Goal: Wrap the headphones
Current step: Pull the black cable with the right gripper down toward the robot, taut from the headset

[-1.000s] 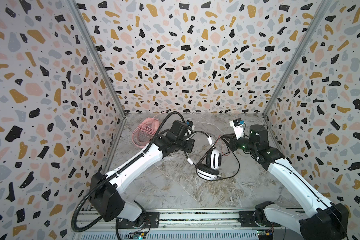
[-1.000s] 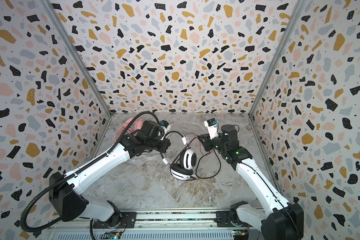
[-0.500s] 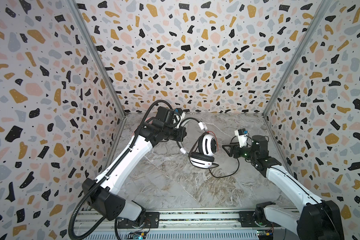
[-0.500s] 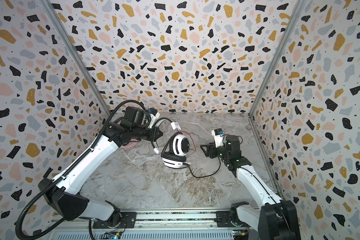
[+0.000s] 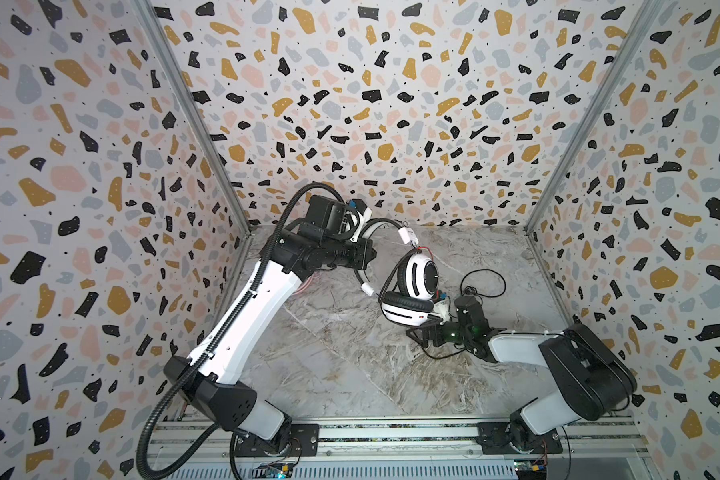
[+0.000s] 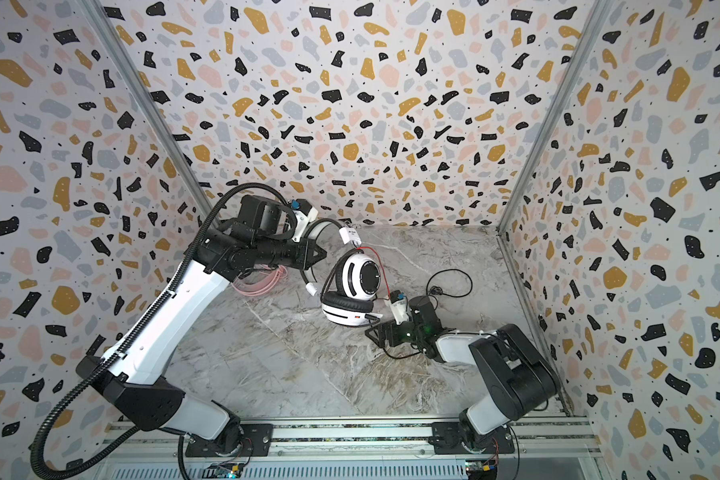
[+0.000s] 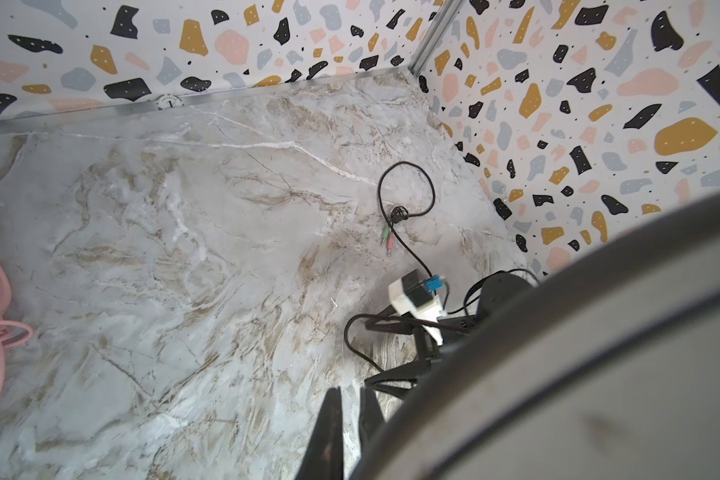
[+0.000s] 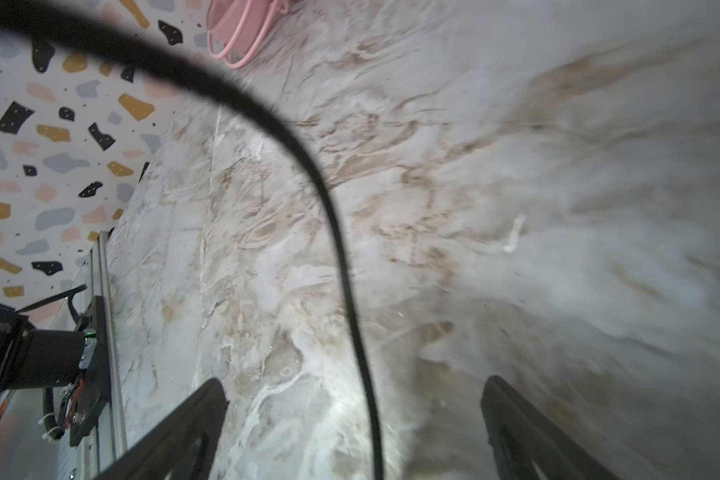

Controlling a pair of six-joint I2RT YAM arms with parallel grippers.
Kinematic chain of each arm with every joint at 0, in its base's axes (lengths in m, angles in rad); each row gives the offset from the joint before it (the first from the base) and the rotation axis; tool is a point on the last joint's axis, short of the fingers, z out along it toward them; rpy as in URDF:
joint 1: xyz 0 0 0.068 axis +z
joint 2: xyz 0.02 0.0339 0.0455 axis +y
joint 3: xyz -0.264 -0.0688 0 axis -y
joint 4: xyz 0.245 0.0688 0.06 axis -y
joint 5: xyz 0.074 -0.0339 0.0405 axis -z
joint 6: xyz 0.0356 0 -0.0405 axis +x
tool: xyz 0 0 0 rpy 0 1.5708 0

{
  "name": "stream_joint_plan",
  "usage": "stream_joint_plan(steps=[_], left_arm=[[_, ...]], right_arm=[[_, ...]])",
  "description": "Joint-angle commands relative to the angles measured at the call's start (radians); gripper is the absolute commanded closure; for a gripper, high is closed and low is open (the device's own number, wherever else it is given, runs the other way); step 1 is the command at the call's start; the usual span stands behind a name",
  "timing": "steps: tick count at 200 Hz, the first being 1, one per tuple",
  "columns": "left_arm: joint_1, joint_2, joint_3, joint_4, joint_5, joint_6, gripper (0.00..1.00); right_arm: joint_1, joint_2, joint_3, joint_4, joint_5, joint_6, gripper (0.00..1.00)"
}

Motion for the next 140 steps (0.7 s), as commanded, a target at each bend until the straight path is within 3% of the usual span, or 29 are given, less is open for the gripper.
stream_joint_plan(steps=[1,21,90,100,125,140], left_arm=[[0.003,0.002,0.069,0.023,0.063,-0.043,1.00],[0.005,-0.001,0.082,0.036,0.065,-0.056,1.00],[0.041,0.004,0.085,0.128,0.114,-0.111,1.00],[0.049,0.003,0.080,0.147,0.125,-0.121,1.00],[0.080,0.003,0.075,0.177,0.138,-0.139,1.00],[0.109,-0.004,0.055,0.212,0.135,-0.149,1.00]], right_arm=[[0.038,0.046,0.075,0.124,0.011,0.007,0.02],[0.040,0.117,0.116,0.179,-0.010,0.025,0.05],[0.056,0.210,0.056,0.342,-0.048,0.102,0.40],[0.063,0.214,0.044,0.354,-0.041,0.106,0.49],[0.062,0.203,0.000,0.379,-0.041,0.127,0.84],[0.064,0.168,-0.036,0.375,-0.033,0.124,0.95]])
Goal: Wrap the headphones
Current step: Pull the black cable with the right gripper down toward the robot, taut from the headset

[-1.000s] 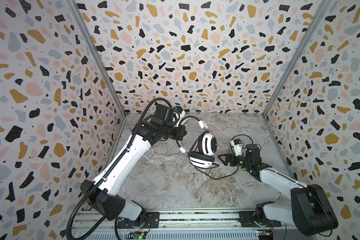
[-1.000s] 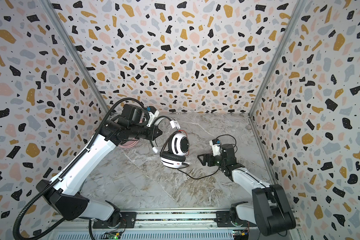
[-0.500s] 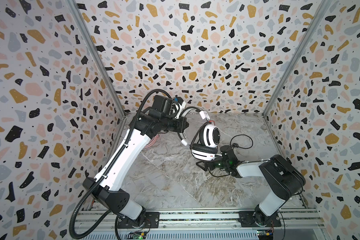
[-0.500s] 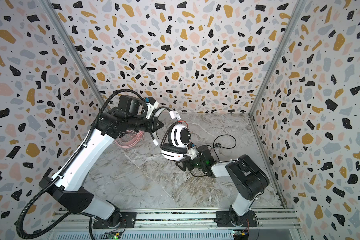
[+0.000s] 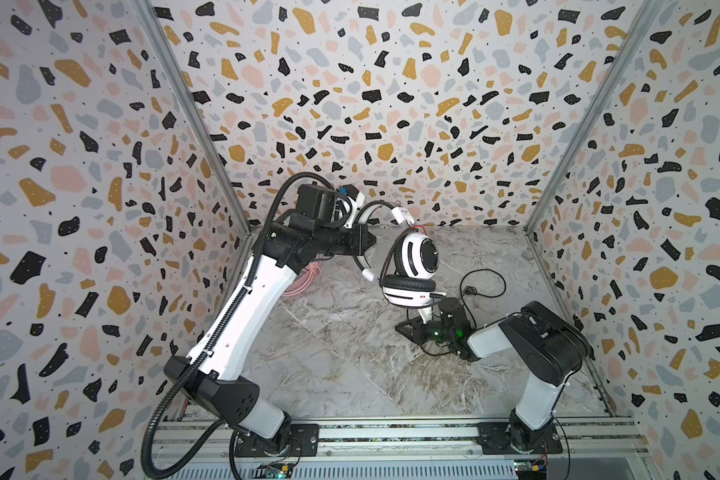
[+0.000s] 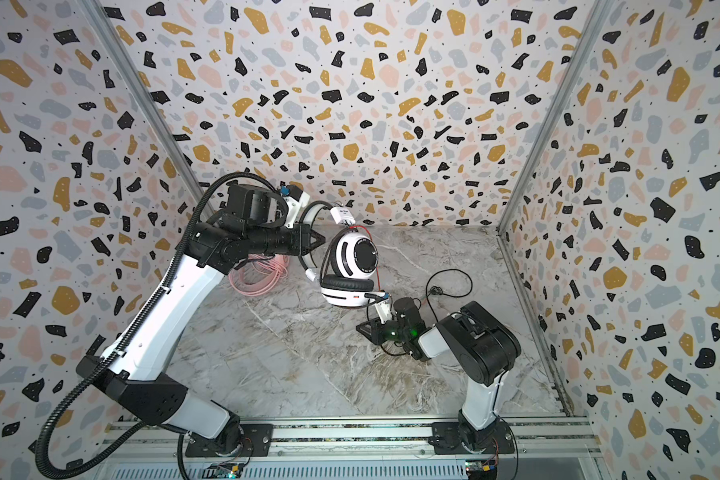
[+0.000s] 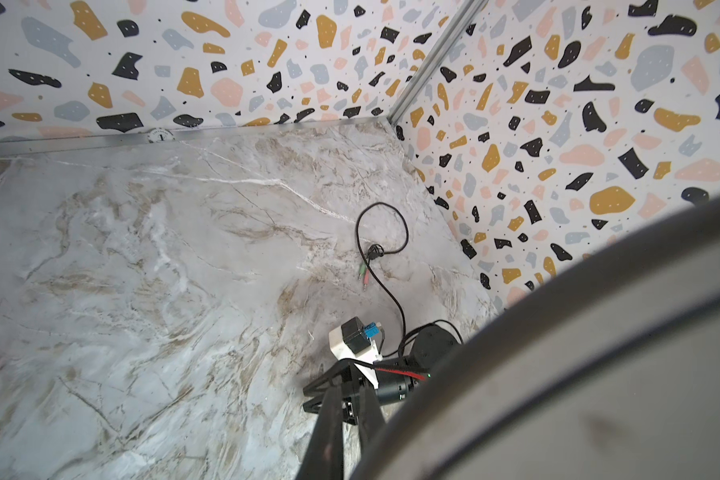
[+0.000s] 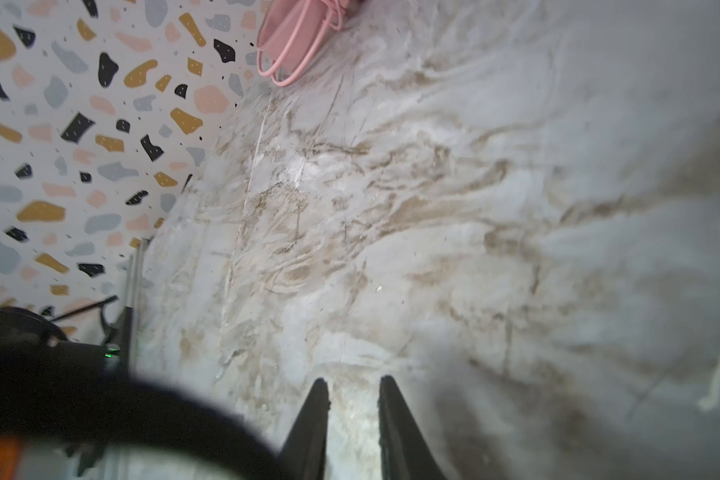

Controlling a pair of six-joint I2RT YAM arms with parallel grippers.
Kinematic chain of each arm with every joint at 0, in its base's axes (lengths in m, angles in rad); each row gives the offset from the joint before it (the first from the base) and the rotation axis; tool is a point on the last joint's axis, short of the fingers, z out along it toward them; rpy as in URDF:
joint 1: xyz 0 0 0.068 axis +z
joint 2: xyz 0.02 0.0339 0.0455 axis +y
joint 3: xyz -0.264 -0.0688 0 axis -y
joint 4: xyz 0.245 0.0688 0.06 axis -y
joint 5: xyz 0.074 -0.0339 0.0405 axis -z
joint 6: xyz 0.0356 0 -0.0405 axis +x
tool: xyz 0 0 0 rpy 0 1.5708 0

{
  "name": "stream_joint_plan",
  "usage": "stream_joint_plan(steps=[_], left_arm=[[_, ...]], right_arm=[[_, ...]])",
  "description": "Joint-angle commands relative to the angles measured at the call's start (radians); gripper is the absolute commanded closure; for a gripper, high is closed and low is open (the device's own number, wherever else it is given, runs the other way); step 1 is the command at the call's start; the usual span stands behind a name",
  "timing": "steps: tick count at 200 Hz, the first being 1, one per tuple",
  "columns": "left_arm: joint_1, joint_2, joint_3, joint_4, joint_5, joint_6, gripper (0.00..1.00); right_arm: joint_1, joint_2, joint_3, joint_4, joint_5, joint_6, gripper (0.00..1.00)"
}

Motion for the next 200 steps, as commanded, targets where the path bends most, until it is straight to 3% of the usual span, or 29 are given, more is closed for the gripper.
stream_joint_plan(steps=[1,16,49,95,122,162,200], left_arm=[[0.040,-0.020,0.001,0.142,0.054,-0.063,1.00],[0.075,-0.040,-0.059,0.223,0.055,-0.107,1.00],[0.159,-0.058,-0.222,0.480,0.121,-0.287,1.00],[0.186,0.000,-0.243,0.623,0.039,-0.411,1.00],[0.199,0.043,-0.287,0.775,0.105,-0.590,1.00],[0.204,0.054,-0.292,0.792,0.042,-0.599,1.00],[0.237,0.065,-0.276,0.777,0.016,-0.582,1.00]], right_arm=[[0.004,-0.057,-0.046,0.037,-0.003,0.015,0.95],[0.006,-0.102,-0.083,0.014,0.024,0.010,1.00],[0.028,-0.213,-0.155,-0.067,0.102,0.003,1.00],[0.130,-0.339,-0.203,-0.195,0.210,0.001,1.00],[0.230,-0.349,-0.197,-0.236,0.287,0.002,1.00],[0.381,-0.270,-0.144,-0.230,0.336,0.029,1.00],[0.456,-0.260,-0.116,-0.284,0.353,0.019,1.00]])
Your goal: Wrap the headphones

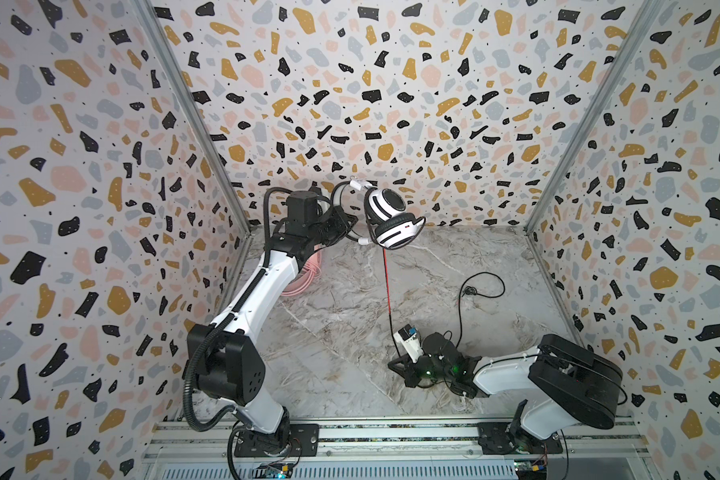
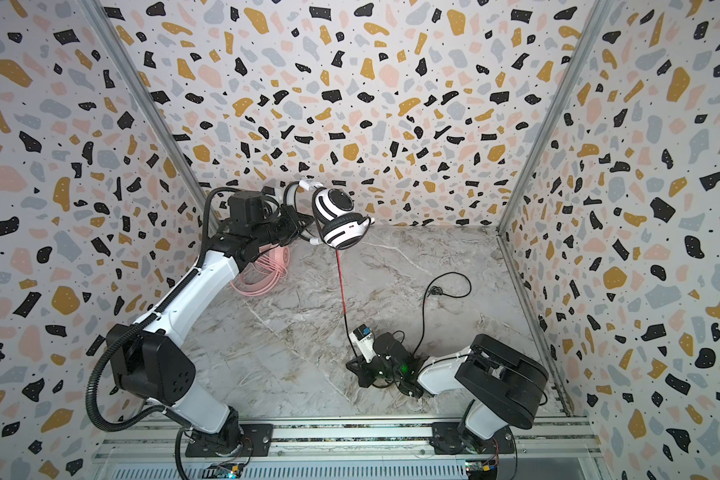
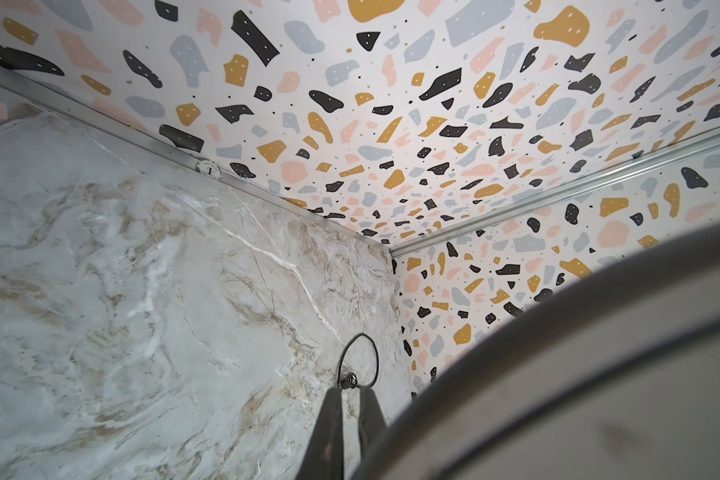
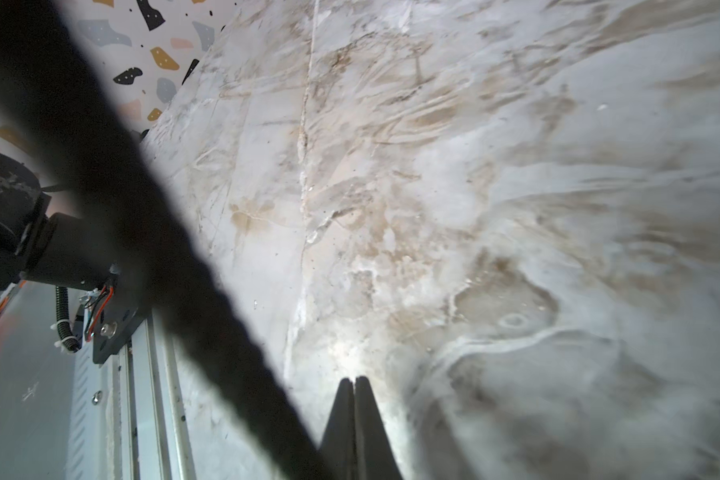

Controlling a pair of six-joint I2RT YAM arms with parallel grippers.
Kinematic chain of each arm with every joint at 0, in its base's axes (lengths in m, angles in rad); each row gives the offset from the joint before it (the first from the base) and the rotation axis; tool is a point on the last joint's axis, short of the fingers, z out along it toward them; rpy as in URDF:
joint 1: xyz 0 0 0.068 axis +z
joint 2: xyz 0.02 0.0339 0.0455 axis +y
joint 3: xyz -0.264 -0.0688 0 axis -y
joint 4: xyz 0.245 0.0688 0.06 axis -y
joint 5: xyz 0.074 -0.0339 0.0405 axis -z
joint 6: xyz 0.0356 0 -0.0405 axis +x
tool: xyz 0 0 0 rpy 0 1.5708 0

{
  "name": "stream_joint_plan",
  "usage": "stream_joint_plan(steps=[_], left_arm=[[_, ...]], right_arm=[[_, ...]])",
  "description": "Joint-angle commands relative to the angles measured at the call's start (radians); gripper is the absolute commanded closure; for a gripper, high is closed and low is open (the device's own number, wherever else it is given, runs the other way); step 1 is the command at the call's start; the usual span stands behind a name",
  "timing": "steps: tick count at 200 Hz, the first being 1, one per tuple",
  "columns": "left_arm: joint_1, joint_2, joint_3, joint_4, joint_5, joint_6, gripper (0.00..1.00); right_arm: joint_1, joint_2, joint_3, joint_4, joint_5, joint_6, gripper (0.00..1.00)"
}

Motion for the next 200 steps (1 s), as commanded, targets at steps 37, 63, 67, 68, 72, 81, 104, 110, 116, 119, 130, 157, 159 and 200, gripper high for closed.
stream_joint_plan(steps=[37,63,67,68,72,81,104,110,116,119,130,157,159,200], left_arm=[[0.046,-0.053,-0.001,0.151,-0.117,-0.031,1.00],[0.046,-0.119,-0.104,0.197,-0.247,-0.039,1.00],[0.045,-0.133,-0.119,0.203,-0.275,-0.039,1.00],[0.046,-0.136,-0.122,0.203,-0.282,-0.039,1.00],[0.045,-0.147,-0.136,0.204,-0.314,-0.034,1.00],[0.045,-0.167,-0.160,0.199,-0.383,-0.022,1.00],[0.043,-0.206,-0.218,0.189,-0.521,-0.004,1.00],[0.039,-0.212,-0.226,0.173,-0.559,-0.003,1.00],[0.035,-0.214,-0.231,0.151,-0.593,0.043,1.00],[0.033,-0.215,-0.234,0.143,-0.609,0.057,1.00],[0.020,-0.221,-0.253,0.118,-0.680,0.103,1.00],[0.001,-0.200,-0.281,0.031,-0.787,0.185,1.00],[0.001,-0.198,-0.282,0.024,-0.788,0.189,1.00],[0.002,-0.188,-0.323,-0.002,-0.819,0.324,1.00]], right_arm=[[0.101,-0.072,0.038,-0.228,0.119,-0.027,1.00],[0.139,-0.128,0.070,-0.318,0.177,-0.045,1.00],[0.143,-0.137,0.079,-0.333,0.182,-0.049,1.00],[0.145,-0.138,0.081,-0.337,0.183,-0.050,1.00],[0.151,-0.147,0.089,-0.353,0.189,-0.053,1.00],[0.165,-0.165,0.109,-0.387,0.201,-0.062,1.00],[0.215,-0.217,0.170,-0.489,0.262,-0.090,1.00],[0.224,-0.228,0.187,-0.514,0.276,-0.097,1.00],[0.228,-0.240,0.207,-0.536,0.289,-0.104,1.00],[0.231,-0.245,0.218,-0.549,0.291,-0.108,1.00],[0.235,-0.268,0.253,-0.589,0.305,-0.124,1.00],[0.252,-0.358,0.299,-0.617,0.381,-0.139,1.00],[0.253,-0.366,0.301,-0.615,0.384,-0.139,1.00],[0.253,-0.517,0.357,-0.667,0.550,-0.214,1.00]])
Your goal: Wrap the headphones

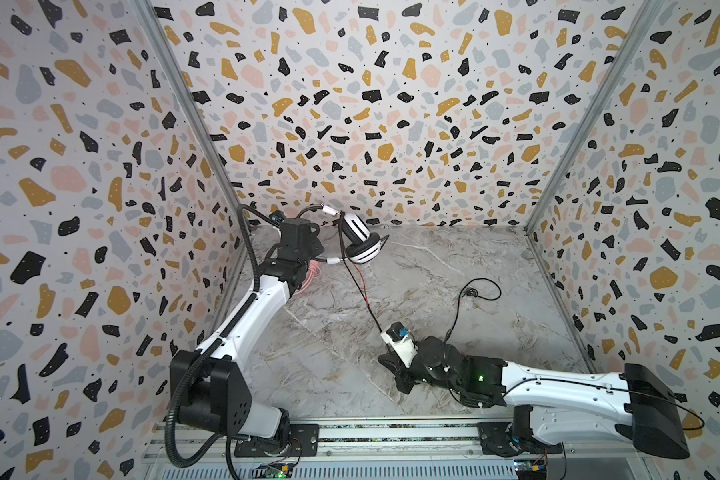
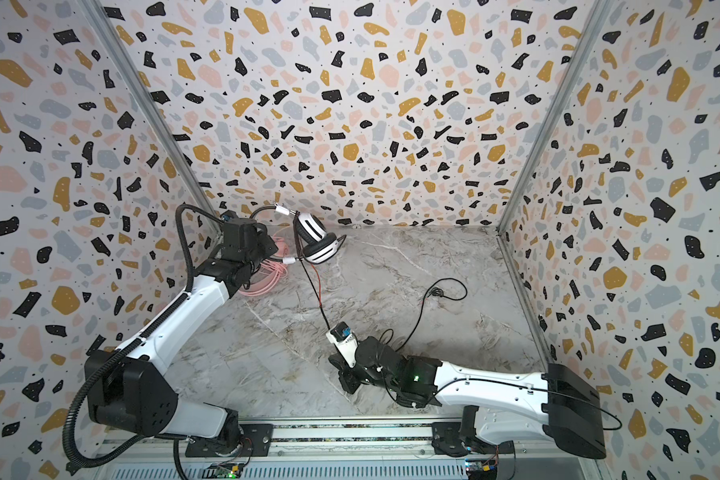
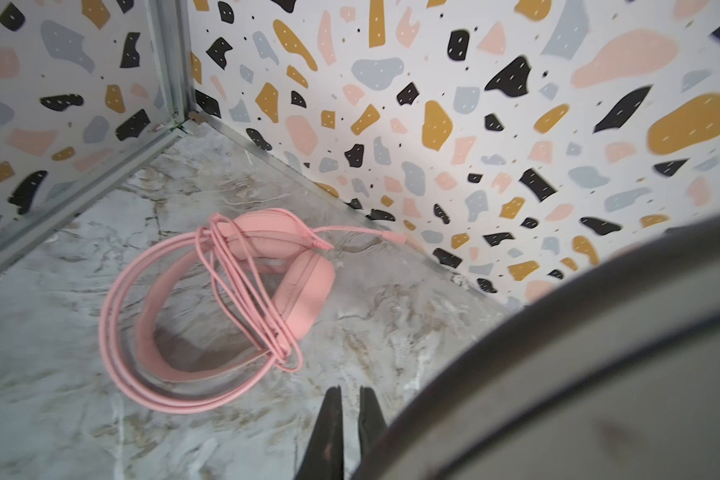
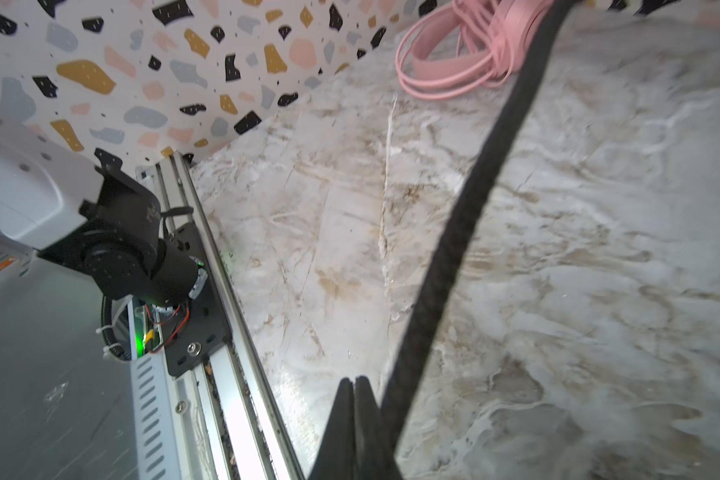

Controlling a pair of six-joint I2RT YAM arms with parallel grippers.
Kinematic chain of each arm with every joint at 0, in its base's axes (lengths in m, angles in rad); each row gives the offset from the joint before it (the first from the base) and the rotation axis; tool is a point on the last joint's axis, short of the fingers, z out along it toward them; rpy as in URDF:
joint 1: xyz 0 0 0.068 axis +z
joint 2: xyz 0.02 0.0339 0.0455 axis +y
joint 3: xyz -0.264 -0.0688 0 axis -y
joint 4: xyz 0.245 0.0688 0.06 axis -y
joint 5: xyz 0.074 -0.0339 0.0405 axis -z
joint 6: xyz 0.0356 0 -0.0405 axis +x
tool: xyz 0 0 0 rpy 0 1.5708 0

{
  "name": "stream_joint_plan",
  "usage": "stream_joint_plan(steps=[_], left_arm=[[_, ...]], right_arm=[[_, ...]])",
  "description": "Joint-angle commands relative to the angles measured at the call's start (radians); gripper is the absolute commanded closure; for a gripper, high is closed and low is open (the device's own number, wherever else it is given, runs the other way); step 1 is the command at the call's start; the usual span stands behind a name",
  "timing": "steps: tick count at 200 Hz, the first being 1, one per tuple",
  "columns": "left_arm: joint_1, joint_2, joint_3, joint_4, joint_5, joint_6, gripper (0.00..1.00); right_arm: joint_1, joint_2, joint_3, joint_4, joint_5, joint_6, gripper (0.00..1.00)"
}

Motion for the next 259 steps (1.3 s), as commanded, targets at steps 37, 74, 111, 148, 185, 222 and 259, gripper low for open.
stream_joint_plan(steps=[37,74,111,148,185,222,259], left_arm=[[-0.009,-0.011,-0.062,0.050,-0.089,0.128,1.00],[-0.018,0.032,-0.028,0.013,-0.091,0.156,1.00],[-0.080,0.070,0.008,-0.024,-0.103,0.206,1.00],[-0.154,0.114,0.075,-0.092,-0.135,0.285,1.00],[-0.227,0.096,0.078,-0.087,-0.168,0.367,1.00],[-0.291,0.070,0.061,-0.078,-0.212,0.427,1.00],[-0.301,0.061,0.054,-0.065,-0.093,0.468,1.00]], right_arm=[[-0.047,-0.188,0.169,-0.147,0.194,-0.139,1.00],[-0.080,-0.158,0.287,-0.184,0.088,-0.145,1.00],[-0.081,-0.084,0.421,-0.237,0.083,-0.226,1.00],[-0.085,-0.013,0.565,-0.305,0.075,-0.295,1.00],[-0.151,-0.017,0.604,-0.311,0.068,-0.315,1.00],[-0.283,-0.067,0.615,-0.300,0.017,-0.316,1.00],[-0.413,-0.104,0.593,-0.330,-0.031,-0.314,1.00]])
